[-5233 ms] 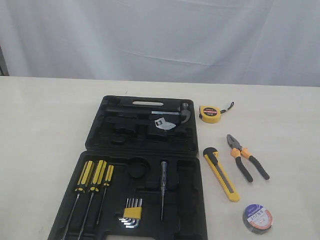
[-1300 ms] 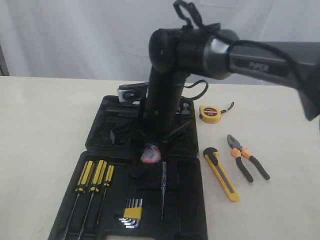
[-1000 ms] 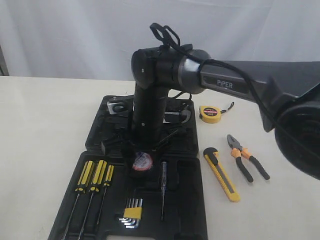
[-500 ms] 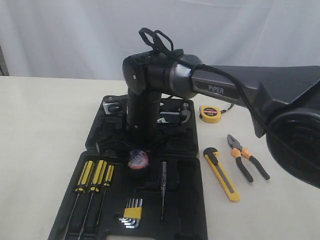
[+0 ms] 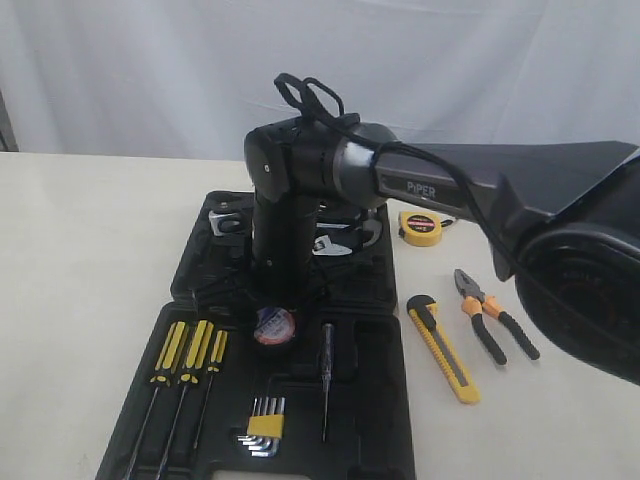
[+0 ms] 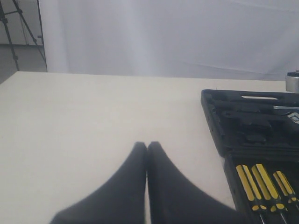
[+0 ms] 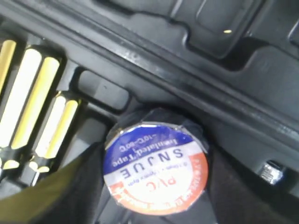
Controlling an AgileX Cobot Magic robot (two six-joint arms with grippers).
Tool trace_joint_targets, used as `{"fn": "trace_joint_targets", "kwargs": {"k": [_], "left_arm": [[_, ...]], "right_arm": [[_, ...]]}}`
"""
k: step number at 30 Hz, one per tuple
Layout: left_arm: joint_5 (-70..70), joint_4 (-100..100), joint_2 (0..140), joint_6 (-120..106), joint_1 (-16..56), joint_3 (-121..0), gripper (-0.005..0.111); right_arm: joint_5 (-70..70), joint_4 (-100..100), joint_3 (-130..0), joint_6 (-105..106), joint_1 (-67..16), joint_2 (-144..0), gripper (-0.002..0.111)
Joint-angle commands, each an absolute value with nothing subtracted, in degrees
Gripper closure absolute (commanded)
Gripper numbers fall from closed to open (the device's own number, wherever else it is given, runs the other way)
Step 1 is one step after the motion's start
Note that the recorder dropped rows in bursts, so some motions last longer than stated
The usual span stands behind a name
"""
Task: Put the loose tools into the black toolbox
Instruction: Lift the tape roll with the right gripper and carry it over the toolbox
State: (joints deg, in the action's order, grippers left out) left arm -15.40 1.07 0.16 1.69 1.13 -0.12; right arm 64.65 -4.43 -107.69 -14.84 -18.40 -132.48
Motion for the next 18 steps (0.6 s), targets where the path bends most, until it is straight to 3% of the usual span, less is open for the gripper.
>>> {"fn": "trace_joint_targets", "kwargs": {"k": [1,3,7,16,18], "left_arm": [[-15.4,1.2,0.0,1.7,1.2,0.0,0.107],[-15.4,1.2,0.0,1.7,1.2,0.0,0.107],[-15.4,1.2,0.0,1.7,1.2,0.0,0.107],[-15.4,1.2,0.0,1.7,1.2,0.0,0.107],[-15.4,1.2,0.0,1.7,1.2,0.0,0.107]], "right_arm": [[64.8,-4.6,-108.0,-15.0,-18.3,-132.2,0.099],[64.8,-4.6,-108.0,-15.0,-18.3,-132.2,0.075],[64.8,-4.5,-108.0,-15.0,-18.3,-132.1,0.039],[67.0,-4.5,-109.6,-15.0,-18.3,-131.9,0.038],[70.0,-3.9,-112.5,-15.0,-18.3,-131.9,0.043]]}}
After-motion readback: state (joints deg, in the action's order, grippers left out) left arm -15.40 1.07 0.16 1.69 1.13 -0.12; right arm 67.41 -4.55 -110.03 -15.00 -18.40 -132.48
